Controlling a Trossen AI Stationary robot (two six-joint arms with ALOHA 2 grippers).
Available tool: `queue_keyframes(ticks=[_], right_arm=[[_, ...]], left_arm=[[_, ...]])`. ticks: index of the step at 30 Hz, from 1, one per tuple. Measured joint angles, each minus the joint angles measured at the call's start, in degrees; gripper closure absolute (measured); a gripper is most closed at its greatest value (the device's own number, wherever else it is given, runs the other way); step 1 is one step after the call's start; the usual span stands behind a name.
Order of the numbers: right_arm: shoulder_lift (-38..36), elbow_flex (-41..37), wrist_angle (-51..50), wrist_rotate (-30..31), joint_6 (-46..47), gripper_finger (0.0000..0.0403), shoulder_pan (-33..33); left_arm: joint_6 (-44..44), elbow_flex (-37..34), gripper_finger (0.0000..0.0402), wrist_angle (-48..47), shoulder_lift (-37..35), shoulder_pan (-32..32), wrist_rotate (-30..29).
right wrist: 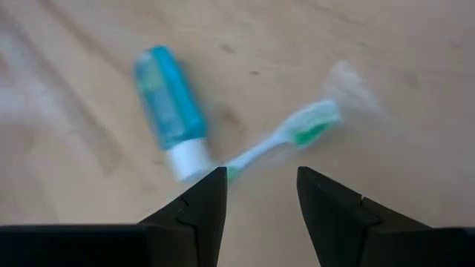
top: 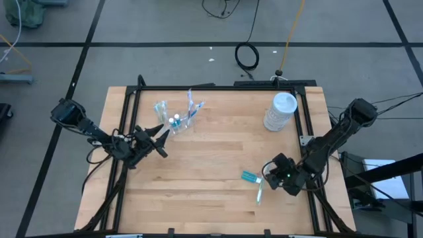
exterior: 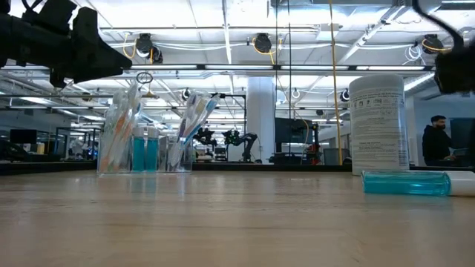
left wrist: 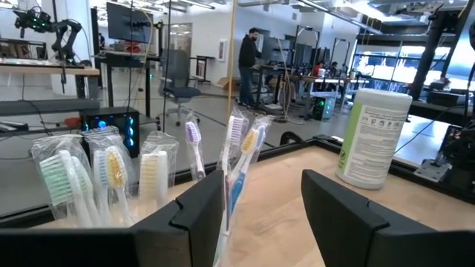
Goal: Pick & Place toothbrushing station
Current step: Put the green toothbrush into the transparent organizer
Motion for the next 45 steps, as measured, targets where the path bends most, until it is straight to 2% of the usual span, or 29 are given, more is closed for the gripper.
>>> queue_keyframes(ticks=[3, 6, 11, 17, 24, 26, 37, 45], right_arm=[[0.4, -5.9, 9.7, 0.1, 2.5, 0.0248, -0.1], [0.6, -11.9, 21.5, 3.4, 2.6, 0.0248, -0.6], [0.7, -18.7, 35.0, 9.1, -3.5, 0.0248, -3.1], [0.8, -19.4, 36.6, 8.5, -14.6, 0.0248, -8.0], [1.0, -19.6, 42.2, 3.9, -41.5, 0.0248, -10.1], [0.9, -19.6, 44.1, 3.9, -45.5, 0.0248, -10.1], [1.7, -19.5, 45.1, 3.9, -46.0, 0.0248, -10.5], [7.9, -19.3, 48.8, 2.5, -42.0, 0.0248, -10.4]], left_arm=[[0.0, 0.0, 0.0213, 0.0, 0.0, 0.0, 0.0], [0.0, 0.0, 0.0213, 0.0, 0.0, 0.0, 0.0], [0.0, 0.0, 0.0213, 0.0, 0.0, 0.0, 0.1], [0.3, 0.0, 0.0213, 0.0, 0.0, 0.0, 0.1], [0.3, 0.0, 0.0213, 0.0, 0.0, 0.0, 0.1], [0.2, 0.0, 0.0213, 0.0, 0.0, 0.0, 0.1], [0.0, 0.0, 0.0213, 0.0, 0.0, 0.0, 0.1], [-1.0, 0.0, 0.0213, 0.0, 0.0, 0.0, 0.1]])
